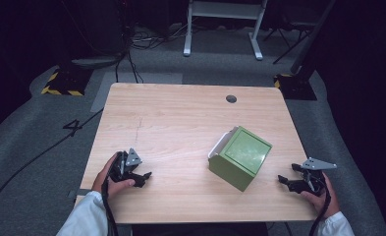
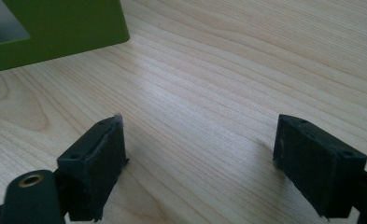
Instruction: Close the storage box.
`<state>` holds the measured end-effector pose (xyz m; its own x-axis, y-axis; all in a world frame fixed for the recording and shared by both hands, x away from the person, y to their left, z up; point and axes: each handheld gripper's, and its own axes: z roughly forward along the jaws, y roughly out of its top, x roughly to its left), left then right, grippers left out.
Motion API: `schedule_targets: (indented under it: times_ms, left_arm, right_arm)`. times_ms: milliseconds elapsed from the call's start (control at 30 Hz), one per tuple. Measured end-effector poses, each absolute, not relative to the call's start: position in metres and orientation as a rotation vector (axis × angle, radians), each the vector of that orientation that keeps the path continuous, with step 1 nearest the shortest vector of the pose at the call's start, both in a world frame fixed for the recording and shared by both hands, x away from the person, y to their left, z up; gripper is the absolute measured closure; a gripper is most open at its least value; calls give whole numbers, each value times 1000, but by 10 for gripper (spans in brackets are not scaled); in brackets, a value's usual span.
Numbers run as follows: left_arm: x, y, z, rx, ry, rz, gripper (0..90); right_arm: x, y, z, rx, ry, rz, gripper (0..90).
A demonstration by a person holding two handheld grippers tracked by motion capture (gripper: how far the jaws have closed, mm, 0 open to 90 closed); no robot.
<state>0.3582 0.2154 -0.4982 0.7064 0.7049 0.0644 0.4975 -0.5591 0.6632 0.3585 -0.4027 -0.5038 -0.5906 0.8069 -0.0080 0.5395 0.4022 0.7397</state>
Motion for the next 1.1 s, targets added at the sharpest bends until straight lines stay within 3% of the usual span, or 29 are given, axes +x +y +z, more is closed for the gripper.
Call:
schedule_targets:
  times_ms: [133,1100]
  left_arm:
    - [356,226,-504,2202,975,371,167]
    - [352,225,-504,2188,1016,394,164]
  right_arm:
    - [359,-403,-504,1161,2299,1011,168]
    - [360,-402,-504,1153,2305,1014,167]
